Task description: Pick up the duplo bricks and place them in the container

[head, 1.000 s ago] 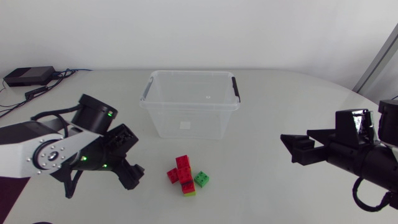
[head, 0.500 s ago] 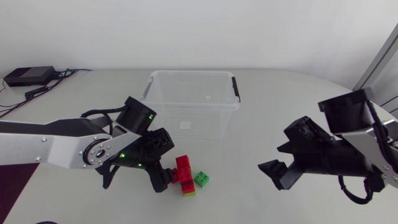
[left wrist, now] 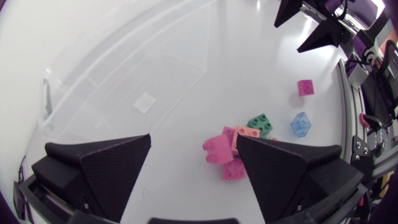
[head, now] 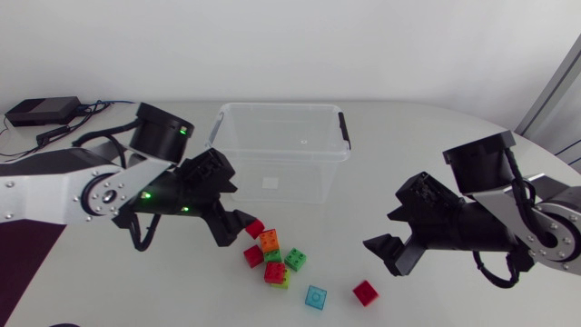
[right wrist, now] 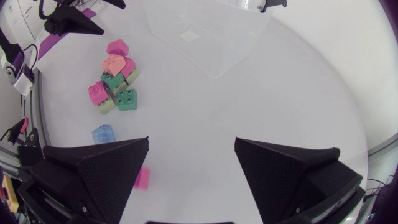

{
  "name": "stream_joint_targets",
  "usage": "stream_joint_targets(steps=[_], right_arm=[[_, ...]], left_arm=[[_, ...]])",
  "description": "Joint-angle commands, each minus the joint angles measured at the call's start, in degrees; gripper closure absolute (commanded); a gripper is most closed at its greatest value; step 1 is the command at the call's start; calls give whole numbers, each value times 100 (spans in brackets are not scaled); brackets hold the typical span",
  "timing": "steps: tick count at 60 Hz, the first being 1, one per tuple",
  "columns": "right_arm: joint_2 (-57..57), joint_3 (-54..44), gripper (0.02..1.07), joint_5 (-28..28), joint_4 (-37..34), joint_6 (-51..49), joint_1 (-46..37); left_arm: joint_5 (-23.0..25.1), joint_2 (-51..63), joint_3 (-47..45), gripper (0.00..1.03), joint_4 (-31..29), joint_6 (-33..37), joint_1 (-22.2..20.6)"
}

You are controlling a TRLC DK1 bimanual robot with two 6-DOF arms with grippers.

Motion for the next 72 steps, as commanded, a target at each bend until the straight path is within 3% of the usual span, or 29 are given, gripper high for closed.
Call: stream_joint_targets(steps=[1, 5, 14, 17, 28, 39, 65, 72], right_arm=[[232, -133, 7, 58, 89, -209, 273], [522, -54, 7, 419, 1, -403, 643], [1251, 130, 7, 348, -394, -1044, 704], [1418, 288, 7, 331, -860, -1088, 590], [416, -19, 7, 621, -1985, -1018, 810], [-137, -441, 7, 471, -2609, -2556, 221], [197, -1039, 8, 972, -2433, -3004, 405], [575, -977, 18, 1113, -2424, -3048, 458]], left_arm=[[186, -231, -167, 8, -312, 303, 248], [204, -310, -272, 8, -471, 506, 310], [195, -442, -624, 8, -558, 664, 310], [186, -442, -694, 8, -585, 664, 310], [177, -416, -720, 8, -822, 866, 406], [186, -416, -676, 8, -945, 910, 327], [-183, 120, -492, 9, -1165, 857, -235], [-420, 498, -298, 9, -1165, 752, -358]])
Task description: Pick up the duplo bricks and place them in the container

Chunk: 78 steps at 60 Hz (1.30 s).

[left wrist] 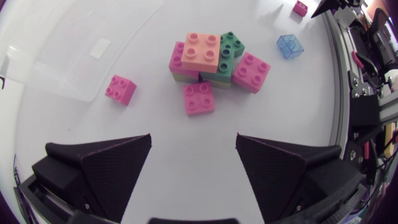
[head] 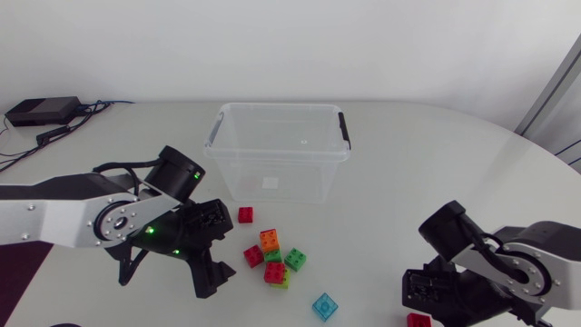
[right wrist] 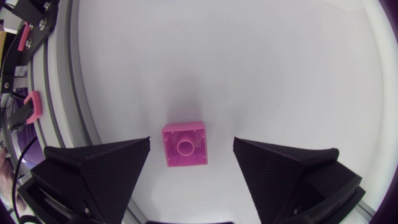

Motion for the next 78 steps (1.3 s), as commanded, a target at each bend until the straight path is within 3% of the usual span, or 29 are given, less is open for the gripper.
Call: stream_joint_targets(steps=[1, 3, 7, 10, 14, 22, 23, 42, 60, 67, 70, 78], right_arm=[[339, -127, 21, 193, -105, -327, 73], [409, -101, 25, 228, -97, -327, 82], [436, -30, 48, 228, -79, -406, 82], [453, 5, 59, 228, -70, -406, 109], [515, 102, 68, 211, -132, -353, 126], [453, 277, 72, 105, -290, -230, 135], [321, 392, 77, 8, -395, -178, 152], [-320, 1578, 77, -369, -1099, 95, 152], [-303, 2563, 77, -967, -817, 578, -23], [-197, 3011, 77, -1134, -510, 921, -23], [-118, 3178, 77, -1152, -299, 1097, -6], [154, 3485, 77, -1222, 123, 1360, 38]], left_arm=[[-88, 306, 235, 9, -59, -22, -94], [-88, 350, 279, 9, -59, -57, -103], [-185, 491, 402, 9, -41, -119, -129], [-194, 561, 464, 9, -33, -171, -138], [-220, 649, 525, 9, -33, -224, -173], [-220, 754, 587, 9, -15, -312, -208], [-220, 798, 595, 9, -15, -321, -270], [-317, 1290, 780, 9, 214, -514, -489], [-466, 1756, 1000, 9, 591, -813, -709], [-527, 2073, 1096, 29, 591, -848, -709], [-527, 2143, 1105, 43, 574, -848, -700], [-519, 2231, 1140, 59, 284, -848, -683]])
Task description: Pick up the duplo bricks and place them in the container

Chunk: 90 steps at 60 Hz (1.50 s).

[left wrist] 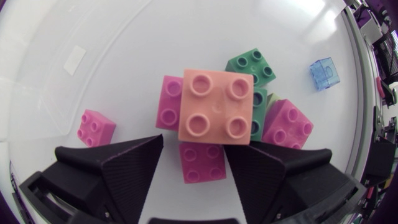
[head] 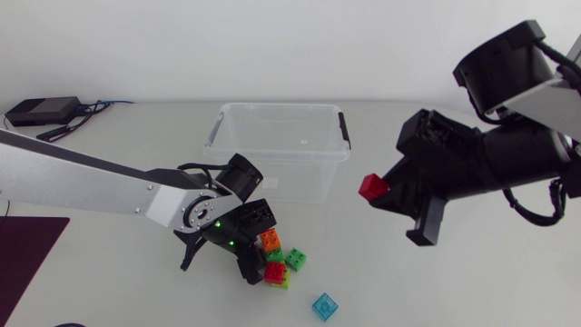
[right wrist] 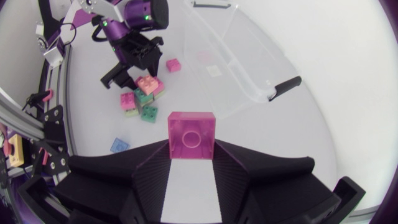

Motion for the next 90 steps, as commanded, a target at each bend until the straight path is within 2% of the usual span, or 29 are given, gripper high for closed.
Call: stream_joint_targets(steps=[1, 4, 14, 30, 42, 44, 51, 56, 60, 68, 70, 77, 90], right_arm=[[255, 227, 77, -48, 198, 285, 45], [484, 358, 76, -48, 602, 487, 62], [1116, 816, 76, -39, 1208, 707, 62], [2030, 1475, 75, 48, 1955, 962, 18], [2901, 1888, 73, 303, 2325, 962, 133], [2997, 1932, 68, 347, 2369, 971, 141], [3287, 2134, 43, 523, 2395, 962, 221], [3358, 2178, 20, 681, 2404, 953, 265], [3261, 2134, 14, 699, 2404, 962, 265], [2698, 1800, 11, 708, 2439, 936, 256], [2558, 1677, 11, 708, 2439, 918, 256], [1969, 1114, 11, 655, 2395, 865, 273], [1195, 112, 11, 620, 2096, 584, 352]], left_arm=[[-86, 288, 37, 60, -271, -46, 1], [-95, 261, 28, 65, -482, -37, -16], [-112, -257, -86, 68, -851, 51, 28], [-112, -1426, -95, 68, -1247, 235, 371], [-16, -2296, 362, 68, -1669, 341, 669], [55, -2358, 441, 68, -1695, 341, 704], [143, -2481, 792, 68, -1651, 279, 871], [248, -2542, 915, 68, -1326, 112, 977], [257, -2595, 959, 66, -904, -64, 977], [266, -2542, 968, 66, -104, -380, 995], [266, -2419, 1003, 66, 238, -538, 1074], [257, -2024, 1162, 66, 871, -776, 1205], [195, -1250, 1504, 64, 1504, -1057, 1364]])
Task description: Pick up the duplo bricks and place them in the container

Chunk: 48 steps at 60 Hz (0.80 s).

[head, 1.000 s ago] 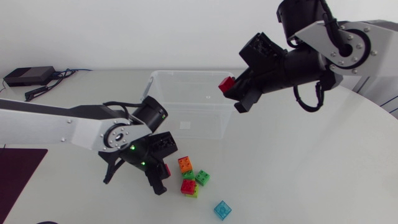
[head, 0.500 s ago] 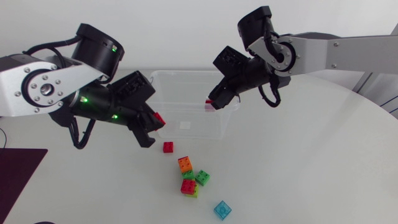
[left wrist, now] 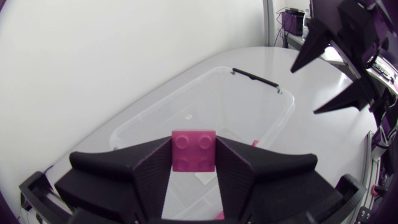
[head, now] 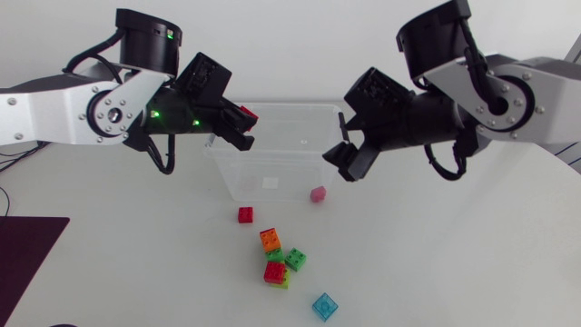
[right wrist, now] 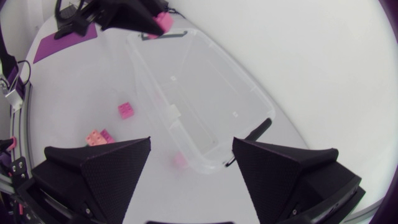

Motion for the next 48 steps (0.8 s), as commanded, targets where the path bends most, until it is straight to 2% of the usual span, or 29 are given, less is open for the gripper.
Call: stream_joint_targets(steps=[1, 7, 22, 26, 27, 28, 29, 33, 36, 48], right_arm=[[-258, -432, 11, -65, -179, -170, 81], [-610, -836, 11, -91, -320, -214, 213], [-1014, -1610, 11, -65, -724, -91, 969], [-917, -1759, 11, -56, -716, -29, 1162], [-873, -1786, 11, -56, -716, -21, 1198], [-847, -1803, 11, -56, -716, -12, 1233], [-821, -1821, 11, -56, -716, 14, 1259], [-680, -1891, 11, -56, -698, 94, 1382], [-531, -1926, 11, -56, -733, 155, 1453], [-74, -2032, 11, 23, -768, 401, 1725]], left_arm=[[-80, 335, 243, 63, 292, -323, 105], [-203, 598, 384, 63, 555, -437, 184], [-203, 1302, 999, 59, 608, -534, 342], [-195, 1521, 1219, 51, 441, -534, 351], [-186, 1556, 1237, 46, 423, -534, 351], [-186, 1565, 1245, 45, 415, -534, 342], [-177, 1600, 1272, 38, 353, -525, 325], [-186, 1574, 1228, 30, 309, -507, 307], [-177, 1460, 1166, 19, 221, -499, 307], [25, 414, 700, 14, -209, -305, 439]])
